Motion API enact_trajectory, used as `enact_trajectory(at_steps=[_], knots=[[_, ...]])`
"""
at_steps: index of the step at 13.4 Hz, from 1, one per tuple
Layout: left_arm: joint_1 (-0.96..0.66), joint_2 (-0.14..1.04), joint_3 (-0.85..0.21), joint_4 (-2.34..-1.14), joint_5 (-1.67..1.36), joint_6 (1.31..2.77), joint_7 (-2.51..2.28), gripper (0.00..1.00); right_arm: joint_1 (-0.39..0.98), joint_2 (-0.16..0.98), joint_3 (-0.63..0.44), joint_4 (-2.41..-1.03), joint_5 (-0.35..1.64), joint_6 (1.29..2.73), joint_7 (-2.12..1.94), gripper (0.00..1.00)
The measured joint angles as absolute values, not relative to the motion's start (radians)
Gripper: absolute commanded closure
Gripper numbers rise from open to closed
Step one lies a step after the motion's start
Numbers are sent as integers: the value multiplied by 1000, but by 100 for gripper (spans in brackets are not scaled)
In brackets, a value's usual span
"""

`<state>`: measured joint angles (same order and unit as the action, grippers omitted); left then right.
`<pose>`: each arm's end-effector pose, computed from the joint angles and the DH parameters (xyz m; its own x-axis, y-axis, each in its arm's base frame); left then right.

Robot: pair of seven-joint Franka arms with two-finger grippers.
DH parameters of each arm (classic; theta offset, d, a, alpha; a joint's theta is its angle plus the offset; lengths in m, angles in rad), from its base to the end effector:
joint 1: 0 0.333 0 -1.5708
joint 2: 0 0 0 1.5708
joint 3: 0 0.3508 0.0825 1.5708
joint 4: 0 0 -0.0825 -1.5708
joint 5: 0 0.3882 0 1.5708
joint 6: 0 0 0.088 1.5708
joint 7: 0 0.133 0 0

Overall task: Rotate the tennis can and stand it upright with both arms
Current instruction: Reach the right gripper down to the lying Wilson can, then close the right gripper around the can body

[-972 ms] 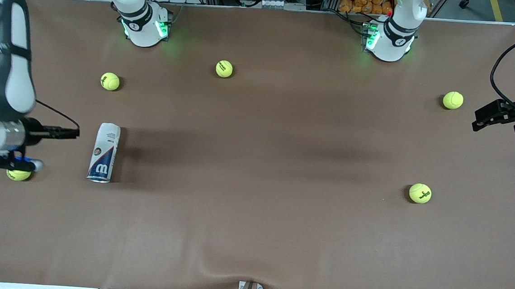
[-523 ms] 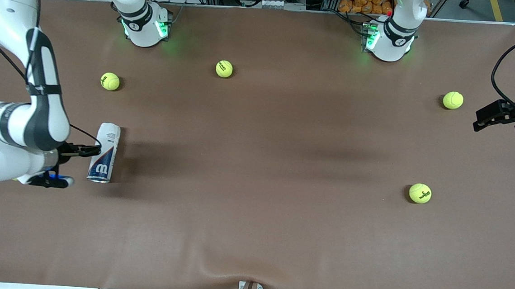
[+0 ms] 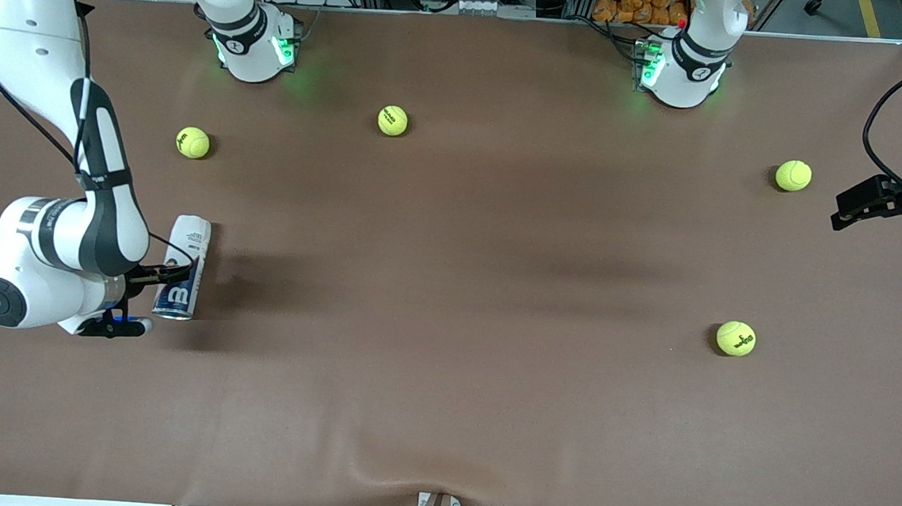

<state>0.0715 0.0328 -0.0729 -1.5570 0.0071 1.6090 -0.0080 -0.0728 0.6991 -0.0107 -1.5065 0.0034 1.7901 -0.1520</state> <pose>0.5742 0.0008 0.6248 0.9998 0.0064 0.0193 0.0065 -1.0000 -0.0046 0.6750 -0.0551 0.2275 0.9137 0.0743 -0.3996 0.0561 -0.9968 -0.0570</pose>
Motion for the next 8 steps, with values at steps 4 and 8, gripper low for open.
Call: enact_trajectory(at_steps=[4, 8], knots=[[72, 33, -73, -1557, 7, 1609, -8, 0, -80, 721, -7, -1565, 4, 1847, -163, 0], [72, 33, -73, -1558, 7, 1609, -8, 0, -79, 751, -4, -1581, 4, 1842, -163, 0]])
